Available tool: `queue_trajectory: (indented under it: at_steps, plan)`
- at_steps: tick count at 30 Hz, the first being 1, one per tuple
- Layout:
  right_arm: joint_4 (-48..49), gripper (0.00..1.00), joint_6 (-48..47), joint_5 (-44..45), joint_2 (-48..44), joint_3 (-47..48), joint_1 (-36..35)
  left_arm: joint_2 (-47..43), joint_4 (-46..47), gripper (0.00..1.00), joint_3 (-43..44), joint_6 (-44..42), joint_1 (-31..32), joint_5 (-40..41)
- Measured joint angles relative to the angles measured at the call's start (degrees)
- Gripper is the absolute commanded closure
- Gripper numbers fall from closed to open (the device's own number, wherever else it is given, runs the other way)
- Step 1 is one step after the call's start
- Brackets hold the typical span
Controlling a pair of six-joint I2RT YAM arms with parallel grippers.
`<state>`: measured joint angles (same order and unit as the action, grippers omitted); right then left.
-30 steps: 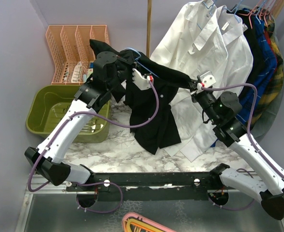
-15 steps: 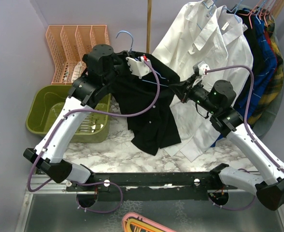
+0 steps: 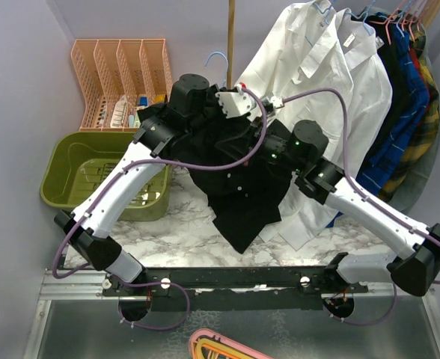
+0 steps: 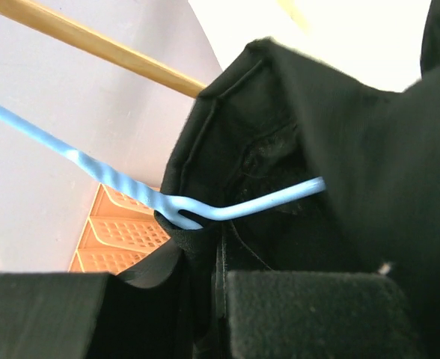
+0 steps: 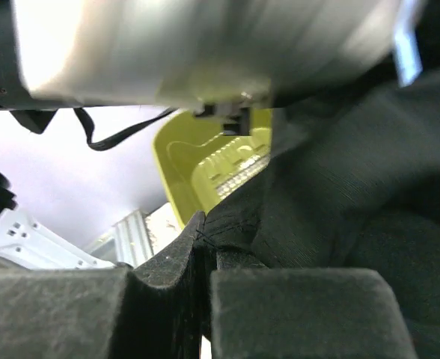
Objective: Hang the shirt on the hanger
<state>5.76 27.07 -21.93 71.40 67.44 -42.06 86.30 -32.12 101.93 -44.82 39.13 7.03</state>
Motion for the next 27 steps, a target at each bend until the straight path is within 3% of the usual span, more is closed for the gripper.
queue_trajectory:
  at_steps: [8,20,22,24,25,26,27]
  plan:
    - [13.35,0.99,6.56,9.68,6.36,0.13,-7.06,2.49,-3.61,1.0,5.92,6.73,-0.46,2.64]
    - [19.28,0.97,12.79,26.14,9.49,-8.76,-12.39,3.8,-3.61,1.0,8.35,8.28,0.0,7.26]
    - [21.11,0.78,12.98,28.76,9.4,-11.21,-12.61,3.96,-4.48,1.0,8.55,8.5,0.07,7.15]
    - [21.4,0.45,12.79,29.79,9.38,-12.15,-12.63,3.93,-5.4,1.0,8.5,8.52,0.11,7.15]
    - [20.98,0.11,12.48,29.68,9.35,-12.24,-12.68,3.91,-5.18,1.0,8.33,8.55,0.2,7.19]
    - [20.72,0.01,11.56,29.38,9.31,-12.24,-12.76,3.8,-4.26,1.0,7.91,8.55,0.24,7.3]
    - [20.06,0.0,10.51,28.52,8.9,-12.24,-12.98,3.52,-2.89,1.0,7.17,8.57,0.28,7.45]
